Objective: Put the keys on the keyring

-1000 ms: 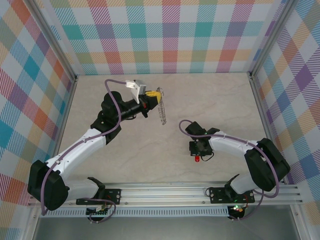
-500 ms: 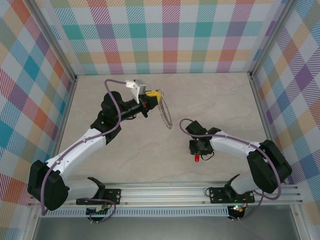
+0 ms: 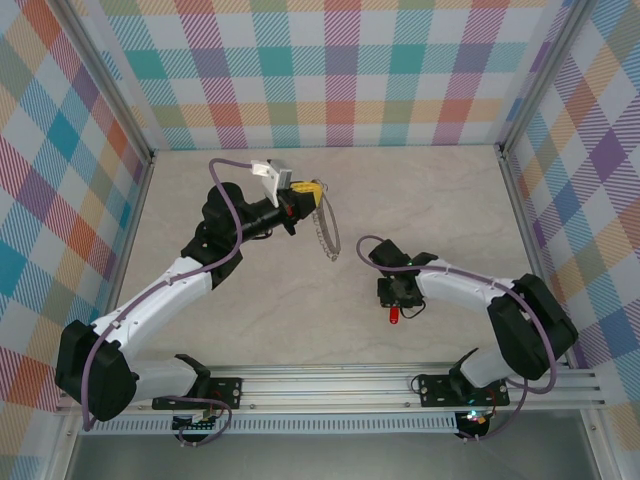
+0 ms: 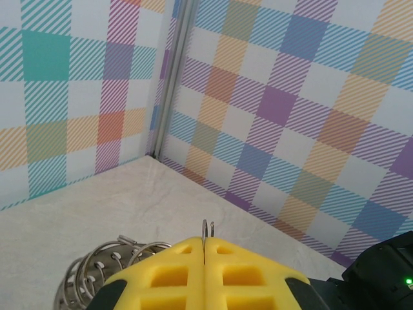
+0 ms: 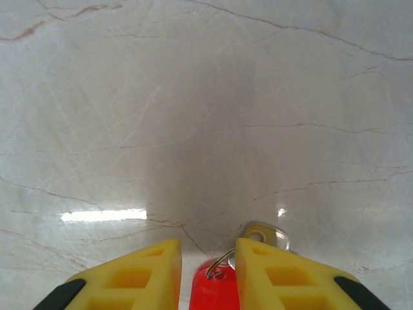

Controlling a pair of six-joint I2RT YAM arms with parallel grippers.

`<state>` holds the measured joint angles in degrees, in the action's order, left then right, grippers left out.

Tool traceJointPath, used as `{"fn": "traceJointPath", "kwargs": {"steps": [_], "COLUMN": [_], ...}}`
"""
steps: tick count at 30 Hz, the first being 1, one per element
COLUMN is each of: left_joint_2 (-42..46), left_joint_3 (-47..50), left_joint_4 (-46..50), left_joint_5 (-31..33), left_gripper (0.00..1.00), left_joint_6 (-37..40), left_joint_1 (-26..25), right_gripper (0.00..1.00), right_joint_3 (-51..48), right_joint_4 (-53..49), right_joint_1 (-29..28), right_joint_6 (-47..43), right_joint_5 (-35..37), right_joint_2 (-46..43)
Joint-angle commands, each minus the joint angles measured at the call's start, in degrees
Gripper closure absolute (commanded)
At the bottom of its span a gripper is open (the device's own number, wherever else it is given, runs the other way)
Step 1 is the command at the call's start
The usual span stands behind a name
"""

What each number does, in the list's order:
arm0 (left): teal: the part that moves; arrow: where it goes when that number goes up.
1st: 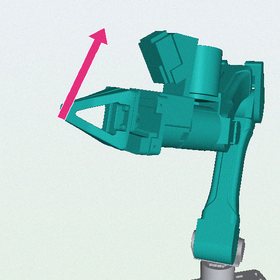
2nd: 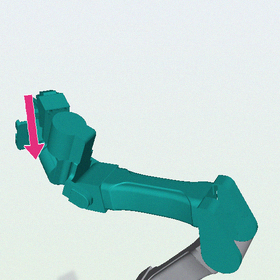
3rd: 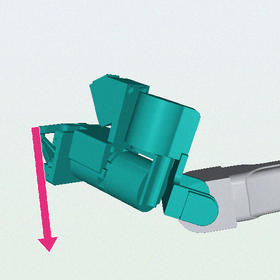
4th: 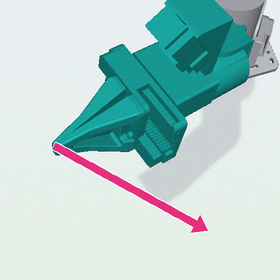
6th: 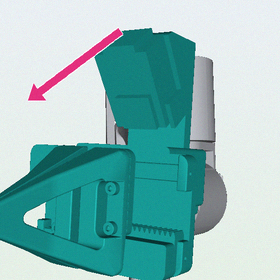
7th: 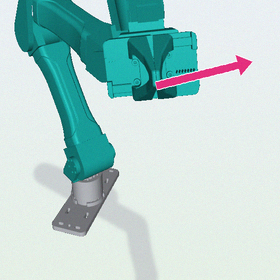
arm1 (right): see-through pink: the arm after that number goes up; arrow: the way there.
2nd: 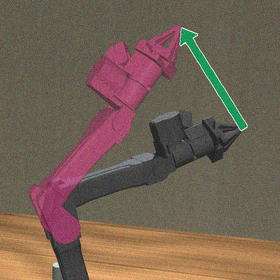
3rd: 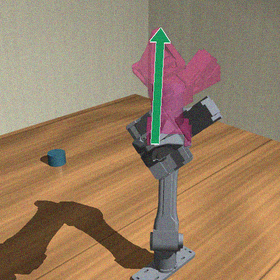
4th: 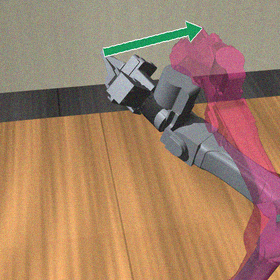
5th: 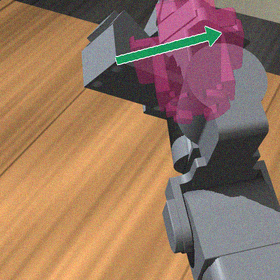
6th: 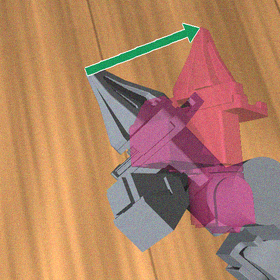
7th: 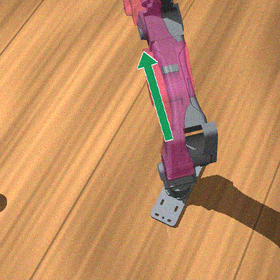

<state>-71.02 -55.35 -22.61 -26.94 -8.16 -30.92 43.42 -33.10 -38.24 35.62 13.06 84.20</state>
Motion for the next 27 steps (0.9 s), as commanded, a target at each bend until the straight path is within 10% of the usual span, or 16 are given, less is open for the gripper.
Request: {"fn": "traceJointPath", "kwargs": {"steps": [1,27], "left_joint_2": [1.2,0.5], "left_joint_3": [0.4,0.2], "left_joint_4": [-3.7,-4.2], "left_joint_5": [-0.8,-1.4], "left_gripper": [1.0,1.0], "left_joint_6": [-0.3,-1.2], "left_joint_1": [0.9,0.9], "right_gripper": [0.74,1.0], "right_joint_3": [1.3,0.9], "right_joint_4": [-1.1,-4.6], "right_joint_1": [-0.3,-0.3], "right_joint_6": [1.0,0.4], "right_joint_5": [1.1,0.8], "right_joint_2": [1.1,-4.8]}}
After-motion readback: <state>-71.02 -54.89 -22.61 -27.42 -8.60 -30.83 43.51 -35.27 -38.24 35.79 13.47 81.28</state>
